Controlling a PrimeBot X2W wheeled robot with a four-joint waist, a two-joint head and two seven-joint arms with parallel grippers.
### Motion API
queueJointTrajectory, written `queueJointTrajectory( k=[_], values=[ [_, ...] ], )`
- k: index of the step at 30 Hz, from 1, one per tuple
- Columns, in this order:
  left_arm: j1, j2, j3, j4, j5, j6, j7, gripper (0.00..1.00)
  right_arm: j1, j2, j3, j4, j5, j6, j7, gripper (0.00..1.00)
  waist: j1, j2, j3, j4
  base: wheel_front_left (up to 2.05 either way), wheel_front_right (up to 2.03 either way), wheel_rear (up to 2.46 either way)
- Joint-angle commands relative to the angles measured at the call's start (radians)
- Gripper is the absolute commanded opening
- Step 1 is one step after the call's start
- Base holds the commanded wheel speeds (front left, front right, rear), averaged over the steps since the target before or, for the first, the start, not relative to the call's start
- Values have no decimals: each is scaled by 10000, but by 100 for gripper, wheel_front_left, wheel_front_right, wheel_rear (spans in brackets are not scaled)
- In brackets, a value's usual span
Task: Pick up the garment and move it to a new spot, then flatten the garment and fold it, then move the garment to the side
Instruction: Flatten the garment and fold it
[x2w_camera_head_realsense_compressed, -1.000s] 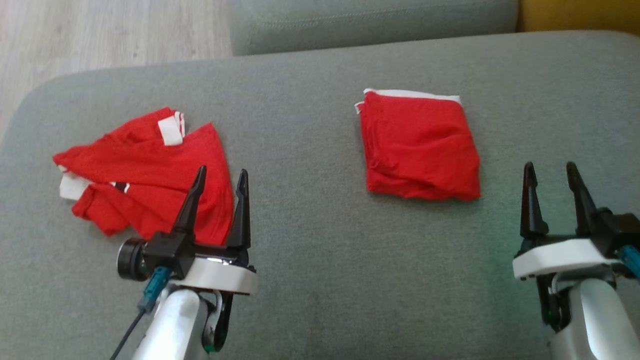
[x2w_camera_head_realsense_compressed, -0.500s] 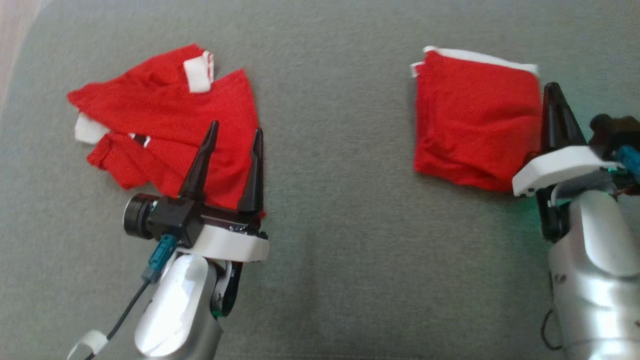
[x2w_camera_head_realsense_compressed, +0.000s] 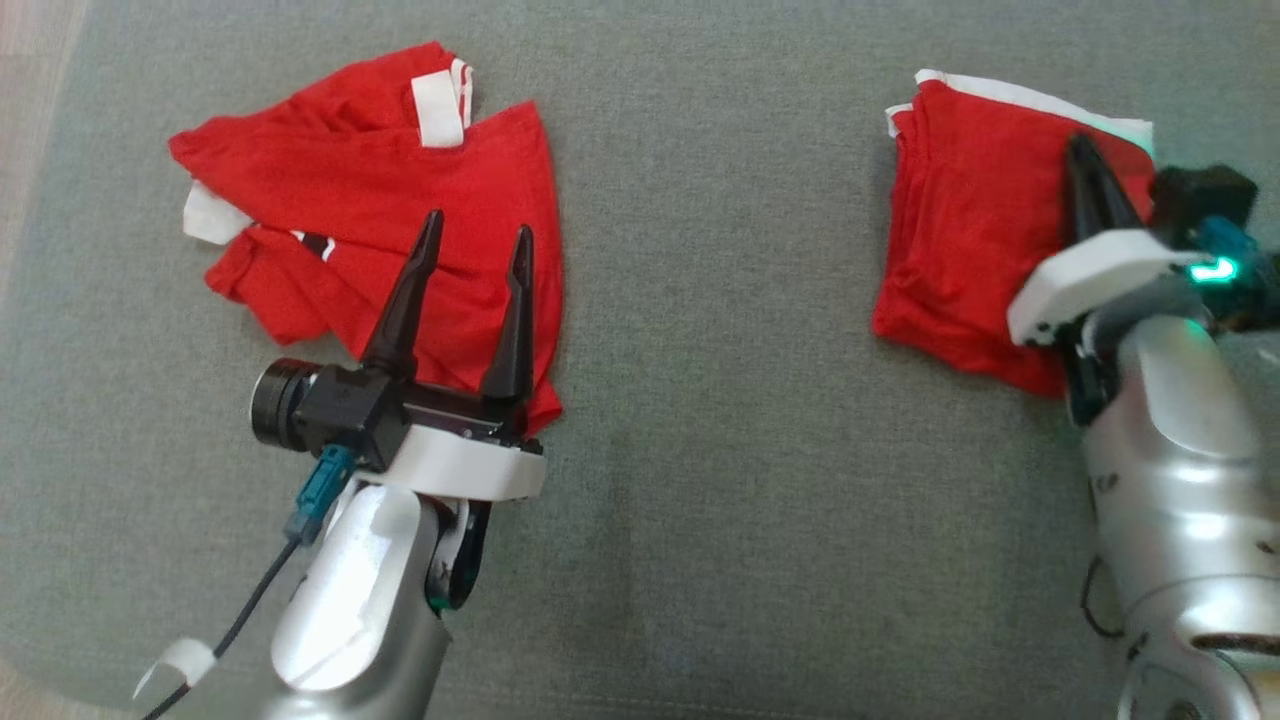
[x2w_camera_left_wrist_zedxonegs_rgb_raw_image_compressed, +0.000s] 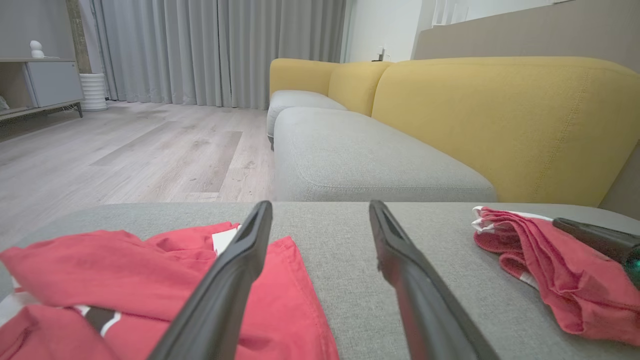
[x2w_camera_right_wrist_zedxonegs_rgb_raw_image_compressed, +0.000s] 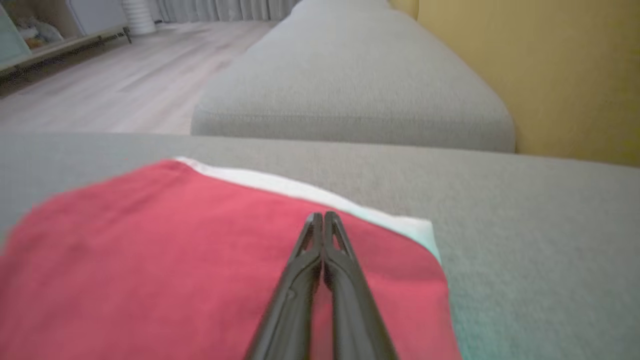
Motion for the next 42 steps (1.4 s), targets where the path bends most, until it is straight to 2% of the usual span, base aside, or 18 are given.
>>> queueJointTrajectory(
  k=[1, 4, 8, 10, 15, 19, 23, 27, 28, 29, 35, 42],
  values=[
    [-188, 45, 267, -294, -80, 72, -51, 100, -465, 267, 492, -341, 96, -7, -185, 0, 0, 0, -116, -64, 0, 0, 0],
    [-159, 43, 255, -290, -90, 73, -51, 100, -597, 334, 1165, -176, 363, -7, -218, 0, 0, 0, -187, -75, 0, 0, 0],
    [-220, 40, 176, -299, -123, 56, -51, 100, -605, 343, 2807, 531, 1329, -7, -207, 0, 0, 0, -180, -20, 0, 0, 0],
    [-242, 40, 132, -311, -163, 76, -51, 100, -541, 345, 3528, 1113, 1546, -7, 131, 0, 0, 0, -186, -11, 0, 0, 0],
    [-227, 39, 79, -277, -192, 115, -51, 100, -451, 346, 4485, 1720, 2183, -7, 421, 0, 0, 0, -281, -66, 0, 0, 0],
    [-138, 39, 178, -198, -157, 120, -51, 100, -390, 346, 4585, 1768, 2602, -7, 64, 0, 0, 0, -537, -243, 0, 0, 0],
    [65, 39, 350, -135, -110, 102, -51, 100, -192, 347, 4134, 1136, 3146, -7, -204, 0, 0, 0, -957, -519, 0, 0, 0],
    [279, 158, 458, -214, 207, 125, -51, 100, 568, 347, 3103, -970, 3204, -7, -224, 0, 0, 0, -1343, -880, 0, 0, 0],
    [353, 177, 501, -239, 275, 147, -51, 100, 897, 347, 2830, -1501, 3086, -7, -225, 84, 0, 0, -1433, -970, 0, 0, 0],
    [436, 177, 557, -244, 286, 148, -51, 100, 1252, 347, 2659, -1921, 2998, -7, -225, 100, 0, 0, -1525, -1056, 0, 0, 0],
    [901, 232, 845, -100, 482, 115, -51, 100, 3369, 347, 2000, -4541, 2711, -7, -228, 100, 0, 0, -1923, -1595, 0, 0, 0],
    [1221, 202, 1038, 240, 623, 27, -51, 100, 4803, 348, 2092, -5663, 2834, -7, -228, 100, 0, 0, -2071, -1814, 0, 0, 0]
  ],
)
